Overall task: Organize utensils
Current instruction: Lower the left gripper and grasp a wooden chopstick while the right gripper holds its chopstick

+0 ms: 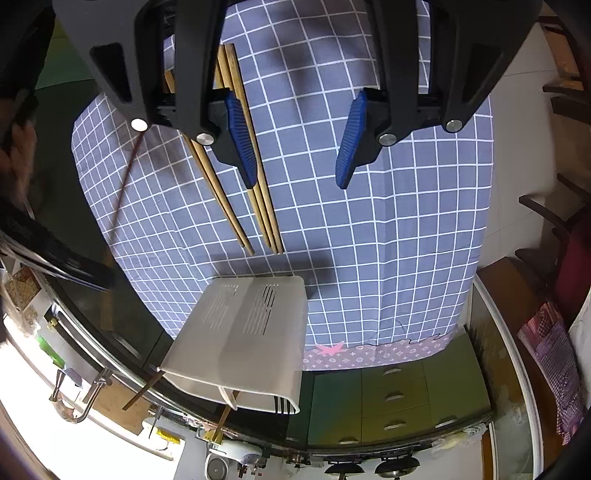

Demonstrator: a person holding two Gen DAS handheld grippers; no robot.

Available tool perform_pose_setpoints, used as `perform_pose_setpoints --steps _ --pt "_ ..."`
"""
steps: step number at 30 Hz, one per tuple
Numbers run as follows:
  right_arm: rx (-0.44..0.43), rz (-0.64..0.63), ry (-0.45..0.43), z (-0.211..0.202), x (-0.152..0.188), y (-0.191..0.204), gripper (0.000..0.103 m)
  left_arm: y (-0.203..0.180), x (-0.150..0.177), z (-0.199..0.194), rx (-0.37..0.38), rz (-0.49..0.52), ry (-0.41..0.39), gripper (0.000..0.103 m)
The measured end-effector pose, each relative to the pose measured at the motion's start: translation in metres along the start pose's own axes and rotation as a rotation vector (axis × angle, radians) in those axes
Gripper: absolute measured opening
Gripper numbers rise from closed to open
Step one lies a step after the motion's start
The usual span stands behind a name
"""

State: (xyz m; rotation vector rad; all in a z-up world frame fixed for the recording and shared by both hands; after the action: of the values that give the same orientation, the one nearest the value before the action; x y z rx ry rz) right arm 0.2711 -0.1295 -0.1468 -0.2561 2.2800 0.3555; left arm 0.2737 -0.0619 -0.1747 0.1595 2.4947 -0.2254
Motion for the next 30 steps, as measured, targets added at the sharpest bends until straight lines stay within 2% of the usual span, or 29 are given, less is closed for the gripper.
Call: perform_pose_setpoints --steps 7,12,20,22,30 --pt "0.004 0.018 -0.151 -0.066 0.021 -0.006 0.006 -0.008 0.002 0.035 0.008 -0.027 0.104 0.042" --pt "0.025 0.021 -0.225 -0.089 0.032 -0.007 0.006 -0.017 0.001 0.063 -0.005 -0.038 0.162 0.042" --pt "0.017 0.026 -0.239 -0.100 0.038 -0.009 0.006 -0.019 -0.004 0.093 -0.039 -0.073 0.209 0.037" --pt "0.013 0.030 -0.238 -0.098 0.038 -0.009 0.006 -0.019 -0.004 0.099 -0.055 -0.068 0.221 0.032" --pt "0.008 0.030 -0.230 -0.095 0.036 -0.011 0.006 -0.025 -0.006 0.115 -0.090 -0.038 0.239 0.031"
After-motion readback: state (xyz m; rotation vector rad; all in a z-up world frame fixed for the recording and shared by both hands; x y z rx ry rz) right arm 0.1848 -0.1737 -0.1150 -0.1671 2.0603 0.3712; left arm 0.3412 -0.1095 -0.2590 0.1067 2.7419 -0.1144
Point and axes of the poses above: each gripper's, at about its wrist camera, not at the fingertips, and z roughly the way its jaws point, y to its left, x to its underside, the point moved 9 cm from there along z, roughly the way its jaws point, and after that the axes turned 5 degrees about -y, right-handed, at the moved point
